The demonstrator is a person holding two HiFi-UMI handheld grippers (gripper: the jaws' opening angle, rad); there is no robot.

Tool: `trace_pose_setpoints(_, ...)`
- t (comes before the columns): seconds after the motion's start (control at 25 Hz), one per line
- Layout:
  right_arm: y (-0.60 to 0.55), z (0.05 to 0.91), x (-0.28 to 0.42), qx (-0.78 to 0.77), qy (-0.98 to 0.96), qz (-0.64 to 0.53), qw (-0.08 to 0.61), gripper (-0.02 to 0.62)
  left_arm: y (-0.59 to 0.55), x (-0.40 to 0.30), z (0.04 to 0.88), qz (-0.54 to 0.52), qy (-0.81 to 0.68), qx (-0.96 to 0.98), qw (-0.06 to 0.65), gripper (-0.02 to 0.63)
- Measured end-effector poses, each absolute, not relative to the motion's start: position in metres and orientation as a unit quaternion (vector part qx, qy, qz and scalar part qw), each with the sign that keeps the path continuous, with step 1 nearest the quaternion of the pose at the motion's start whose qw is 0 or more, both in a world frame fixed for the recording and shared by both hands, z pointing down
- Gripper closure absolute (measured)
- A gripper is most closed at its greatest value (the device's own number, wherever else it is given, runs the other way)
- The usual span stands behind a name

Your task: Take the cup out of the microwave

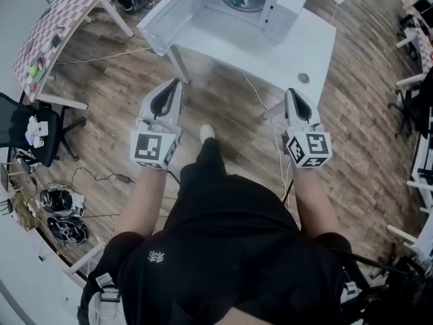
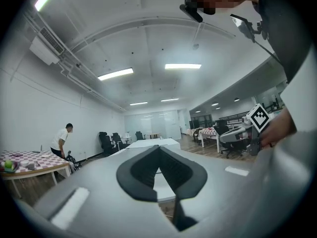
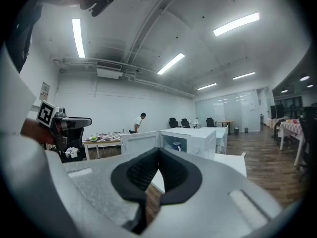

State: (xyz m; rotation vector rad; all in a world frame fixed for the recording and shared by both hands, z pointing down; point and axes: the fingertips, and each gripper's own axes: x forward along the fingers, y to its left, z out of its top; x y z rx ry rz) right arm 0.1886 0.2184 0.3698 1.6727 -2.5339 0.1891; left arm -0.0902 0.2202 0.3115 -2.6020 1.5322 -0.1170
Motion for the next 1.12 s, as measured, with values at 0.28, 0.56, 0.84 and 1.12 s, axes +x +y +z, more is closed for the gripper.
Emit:
trace_pose_setpoints(0.28, 0.136, 0.364, 0.163, 0.559, -0.824, 0.075, 0.054, 0.595, 0.125, -0.109, 0.299, -0.038, 0.49, -0.869, 0.059, 0.603)
trace_pose_setpoints(0.56, 0.047, 0.359, 0.142, 0.577, -0.812, 0.072, 0.056, 0.595, 0.032, -0.121, 0.29, -0.036, 0.466, -0.882, 0.061, 0.602)
trace_pose_setpoints(0.84, -0.019, 0.358, 0.117, 0.596, -0.798, 0.074, 0.053, 0.595, -0.04, -0.138, 0.288, -0.026, 0.439, -0.895, 0.066, 0.603)
trace_pose_setpoints(1.12, -0.046, 0.352, 0.107, 0.604, -0.792, 0.065, 0.06, 0.595, -0.077, -0.132, 0.287, -0.006, 0.423, -0.905, 0.053, 0.603)
